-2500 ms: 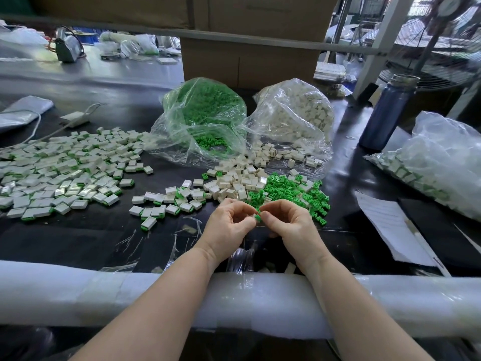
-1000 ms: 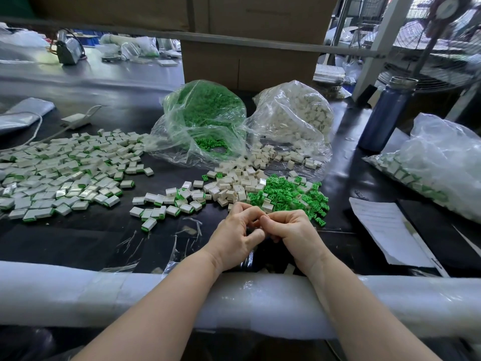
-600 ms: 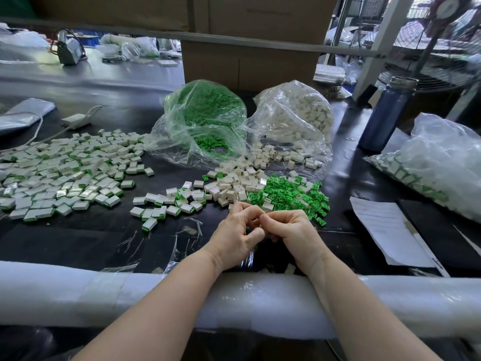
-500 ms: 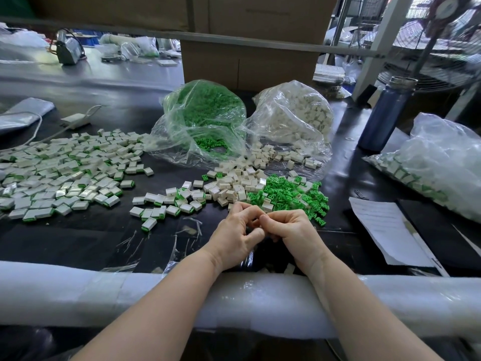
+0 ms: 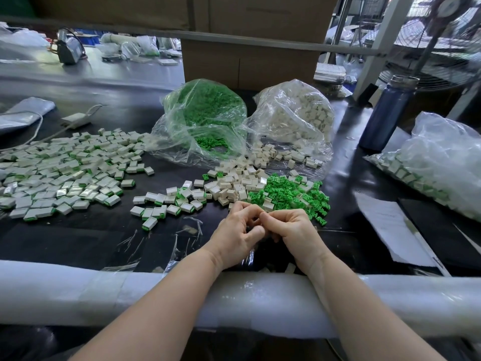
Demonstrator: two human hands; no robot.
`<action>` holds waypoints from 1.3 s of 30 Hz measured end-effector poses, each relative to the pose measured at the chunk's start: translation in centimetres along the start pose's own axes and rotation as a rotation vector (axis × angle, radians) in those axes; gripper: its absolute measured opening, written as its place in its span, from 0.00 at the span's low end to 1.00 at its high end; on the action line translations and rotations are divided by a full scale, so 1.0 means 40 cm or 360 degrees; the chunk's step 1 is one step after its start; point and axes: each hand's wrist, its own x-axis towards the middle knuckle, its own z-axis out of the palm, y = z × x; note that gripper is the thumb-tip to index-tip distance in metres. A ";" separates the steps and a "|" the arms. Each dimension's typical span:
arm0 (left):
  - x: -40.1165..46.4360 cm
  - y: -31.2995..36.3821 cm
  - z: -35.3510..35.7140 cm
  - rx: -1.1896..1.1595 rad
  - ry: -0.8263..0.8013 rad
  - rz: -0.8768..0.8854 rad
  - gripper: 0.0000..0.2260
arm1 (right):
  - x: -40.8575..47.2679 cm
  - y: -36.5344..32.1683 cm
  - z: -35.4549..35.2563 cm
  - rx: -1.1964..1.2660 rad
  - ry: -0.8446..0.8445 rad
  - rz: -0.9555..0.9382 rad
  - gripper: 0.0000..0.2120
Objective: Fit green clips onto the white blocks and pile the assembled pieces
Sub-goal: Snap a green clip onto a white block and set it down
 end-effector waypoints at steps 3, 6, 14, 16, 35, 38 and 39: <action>0.001 -0.006 -0.002 -0.0124 0.0031 0.0028 0.06 | 0.003 0.001 0.005 -0.0085 -0.0005 -0.0038 0.10; 0.004 -0.012 -0.003 -0.0172 0.0124 0.0036 0.03 | 0.005 0.003 0.005 -0.0115 0.0070 -0.0087 0.11; 0.007 -0.013 0.000 -0.0120 0.0248 0.0026 0.02 | 0.007 0.009 -0.003 -0.0337 0.0295 -0.0265 0.08; 0.008 -0.014 0.001 -0.0102 0.0252 0.0028 0.03 | 0.007 0.009 -0.003 -0.0379 0.0297 -0.0284 0.09; 0.012 -0.046 -0.023 0.0059 0.1023 -0.0244 0.09 | 0.016 0.018 -0.018 -0.0890 0.0834 -0.0304 0.05; 0.015 -0.051 -0.027 0.0154 0.1148 -0.0302 0.09 | 0.016 0.020 -0.021 -0.0975 0.0868 -0.0291 0.06; 0.016 -0.053 -0.027 0.0190 0.1156 -0.0321 0.09 | 0.017 0.021 -0.021 -0.0997 0.0881 -0.0287 0.06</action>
